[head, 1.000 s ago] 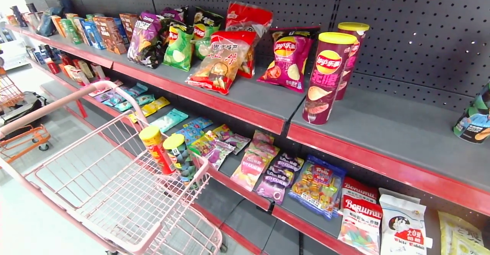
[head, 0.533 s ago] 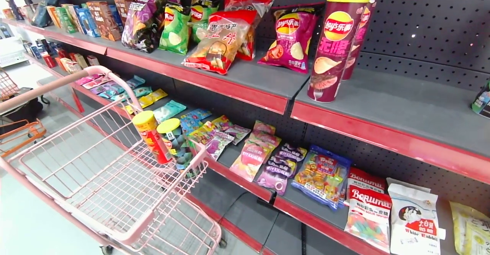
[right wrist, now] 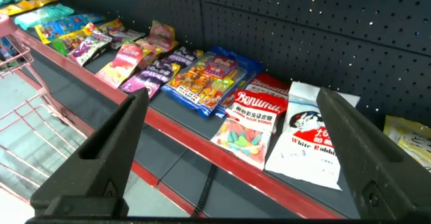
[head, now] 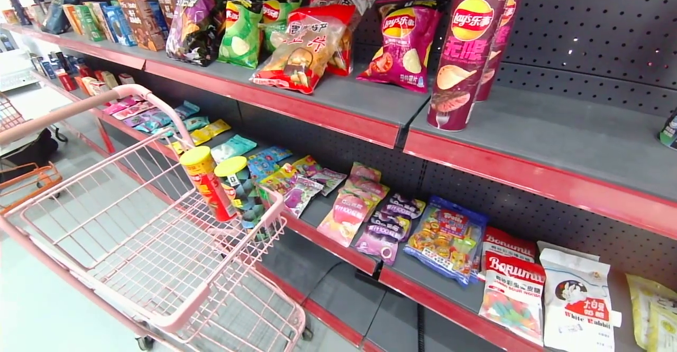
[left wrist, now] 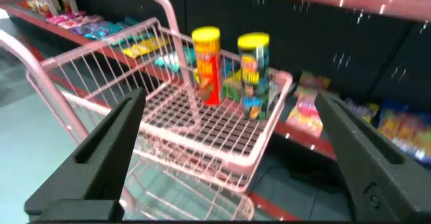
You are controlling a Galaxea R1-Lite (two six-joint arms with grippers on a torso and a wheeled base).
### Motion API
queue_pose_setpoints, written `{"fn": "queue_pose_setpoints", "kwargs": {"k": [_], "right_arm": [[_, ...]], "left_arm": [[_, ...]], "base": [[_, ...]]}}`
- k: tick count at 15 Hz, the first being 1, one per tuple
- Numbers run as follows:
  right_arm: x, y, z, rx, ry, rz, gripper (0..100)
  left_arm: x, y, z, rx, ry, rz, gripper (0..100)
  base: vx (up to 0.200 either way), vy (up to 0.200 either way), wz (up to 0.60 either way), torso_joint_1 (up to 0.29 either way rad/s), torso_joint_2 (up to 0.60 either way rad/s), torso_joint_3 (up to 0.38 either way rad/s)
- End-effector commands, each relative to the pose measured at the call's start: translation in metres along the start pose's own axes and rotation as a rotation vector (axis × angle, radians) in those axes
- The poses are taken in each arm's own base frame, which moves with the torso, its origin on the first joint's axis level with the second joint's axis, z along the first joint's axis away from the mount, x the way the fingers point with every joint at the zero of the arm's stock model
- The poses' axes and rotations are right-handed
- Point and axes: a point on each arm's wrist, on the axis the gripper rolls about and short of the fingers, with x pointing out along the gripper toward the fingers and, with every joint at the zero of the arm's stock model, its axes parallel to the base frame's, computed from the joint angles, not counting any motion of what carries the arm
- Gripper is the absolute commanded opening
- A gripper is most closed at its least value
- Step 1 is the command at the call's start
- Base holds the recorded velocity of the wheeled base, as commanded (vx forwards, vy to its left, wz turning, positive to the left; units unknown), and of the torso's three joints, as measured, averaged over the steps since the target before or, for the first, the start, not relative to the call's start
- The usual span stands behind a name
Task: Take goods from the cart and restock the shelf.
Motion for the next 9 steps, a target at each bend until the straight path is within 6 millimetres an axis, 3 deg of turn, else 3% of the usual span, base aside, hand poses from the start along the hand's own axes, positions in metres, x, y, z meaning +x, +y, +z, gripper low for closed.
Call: {"fn": "queue_pose_setpoints", "kwargs": {"k": [1, 2, 4, 7, 9], "right_arm": [[0.000, 0.000, 0.000, 0.000, 0.001, 0.001, 100], [0.000, 0.000, 0.000, 0.000, 0.001, 0.001, 100], [0.000, 0.000, 0.000, -0.002, 0.001, -0.001, 100], [0.000, 0.000, 0.000, -0.002, 0.001, -0.001, 100], [0.000, 0.000, 0.000, -0.002, 0.001, -0.001, 100]], "left_arm": [[0.101, -0.008, 0.083, -0.051, 0.195, 0.077, 100], [0.151, -0.003, 0.072, -0.039, 0.299, 0.125, 100], [0.226, -0.001, 0.044, -0.040, 0.317, 0.093, 100], [0.264, -0.012, 0.007, -0.044, 0.433, -0.142, 100], [0.284, -0.010, -0.019, -0.009, 0.513, -0.160, 100]], "base": [[0.000, 0.000, 0.00, 0.000, 0.00, 0.000], [0.000, 0.000, 0.00, 0.000, 0.00, 0.000], [0.000, 0.000, 0.00, 0.000, 0.00, 0.000], [0.000, 0.000, 0.00, 0.000, 0.00, 0.000], [0.000, 0.000, 0.00, 0.000, 0.00, 0.000]]}}
